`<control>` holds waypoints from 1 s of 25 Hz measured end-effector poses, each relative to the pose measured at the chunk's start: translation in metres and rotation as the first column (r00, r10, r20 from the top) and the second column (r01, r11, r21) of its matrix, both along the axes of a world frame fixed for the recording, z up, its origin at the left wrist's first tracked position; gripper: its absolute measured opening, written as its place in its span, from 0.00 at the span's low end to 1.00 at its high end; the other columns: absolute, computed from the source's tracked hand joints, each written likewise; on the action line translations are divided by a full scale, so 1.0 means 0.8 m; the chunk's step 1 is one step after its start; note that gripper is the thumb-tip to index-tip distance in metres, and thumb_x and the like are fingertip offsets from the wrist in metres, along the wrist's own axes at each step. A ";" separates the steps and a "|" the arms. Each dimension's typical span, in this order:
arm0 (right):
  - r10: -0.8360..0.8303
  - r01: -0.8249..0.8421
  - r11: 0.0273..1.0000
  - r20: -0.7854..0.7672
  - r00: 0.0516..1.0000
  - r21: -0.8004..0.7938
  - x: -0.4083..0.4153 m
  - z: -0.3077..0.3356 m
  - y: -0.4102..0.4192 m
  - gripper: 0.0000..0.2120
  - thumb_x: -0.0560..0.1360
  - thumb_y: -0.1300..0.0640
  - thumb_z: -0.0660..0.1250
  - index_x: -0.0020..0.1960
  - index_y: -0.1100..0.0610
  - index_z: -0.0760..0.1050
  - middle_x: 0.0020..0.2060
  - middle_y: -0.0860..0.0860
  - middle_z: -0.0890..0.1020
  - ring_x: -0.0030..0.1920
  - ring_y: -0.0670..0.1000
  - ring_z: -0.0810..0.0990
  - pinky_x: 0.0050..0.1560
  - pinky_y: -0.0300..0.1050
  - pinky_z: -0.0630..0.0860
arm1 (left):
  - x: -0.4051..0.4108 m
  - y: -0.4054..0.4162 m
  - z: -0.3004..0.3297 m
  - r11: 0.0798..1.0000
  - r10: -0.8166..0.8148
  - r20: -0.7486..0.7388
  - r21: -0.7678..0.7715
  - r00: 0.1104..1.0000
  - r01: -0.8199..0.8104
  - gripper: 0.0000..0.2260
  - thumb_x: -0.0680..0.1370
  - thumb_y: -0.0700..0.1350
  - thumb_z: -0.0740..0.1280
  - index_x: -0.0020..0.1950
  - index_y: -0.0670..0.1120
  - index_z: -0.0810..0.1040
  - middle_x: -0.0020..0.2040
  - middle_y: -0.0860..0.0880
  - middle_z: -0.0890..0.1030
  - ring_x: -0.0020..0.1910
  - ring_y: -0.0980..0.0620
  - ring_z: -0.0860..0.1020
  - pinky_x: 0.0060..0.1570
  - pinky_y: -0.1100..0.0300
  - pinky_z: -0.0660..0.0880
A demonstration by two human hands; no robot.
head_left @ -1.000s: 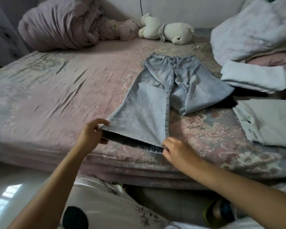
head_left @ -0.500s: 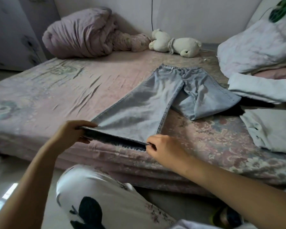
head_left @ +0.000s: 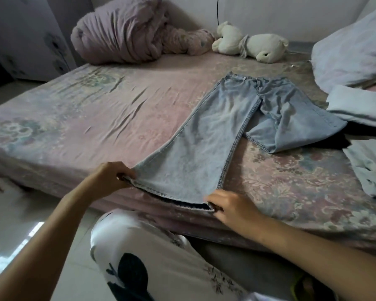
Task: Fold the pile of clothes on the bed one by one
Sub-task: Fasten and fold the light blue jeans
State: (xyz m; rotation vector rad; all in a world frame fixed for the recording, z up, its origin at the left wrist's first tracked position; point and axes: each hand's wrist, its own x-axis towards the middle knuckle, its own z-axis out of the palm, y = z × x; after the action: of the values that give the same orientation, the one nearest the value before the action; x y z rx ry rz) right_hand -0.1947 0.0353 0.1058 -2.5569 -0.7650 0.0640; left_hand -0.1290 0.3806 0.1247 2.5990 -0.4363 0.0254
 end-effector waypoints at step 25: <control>-0.794 0.867 0.495 -0.379 0.476 0.054 0.444 -0.063 -0.149 0.12 0.75 0.54 0.67 0.38 0.60 0.71 0.31 0.55 0.74 0.39 0.55 0.74 0.30 0.48 0.58 | 0.472 -0.237 -0.094 0.928 0.371 -0.227 0.050 0.901 -0.370 0.11 0.78 0.47 0.66 0.46 0.39 0.80 0.44 0.38 0.78 0.45 0.42 0.76 0.42 0.56 0.67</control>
State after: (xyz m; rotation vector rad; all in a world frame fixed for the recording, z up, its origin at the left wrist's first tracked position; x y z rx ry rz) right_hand 0.1601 -0.0842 0.0550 -2.3062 0.6445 0.0401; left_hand 0.2487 0.1910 0.0498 2.6106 0.1473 -0.1501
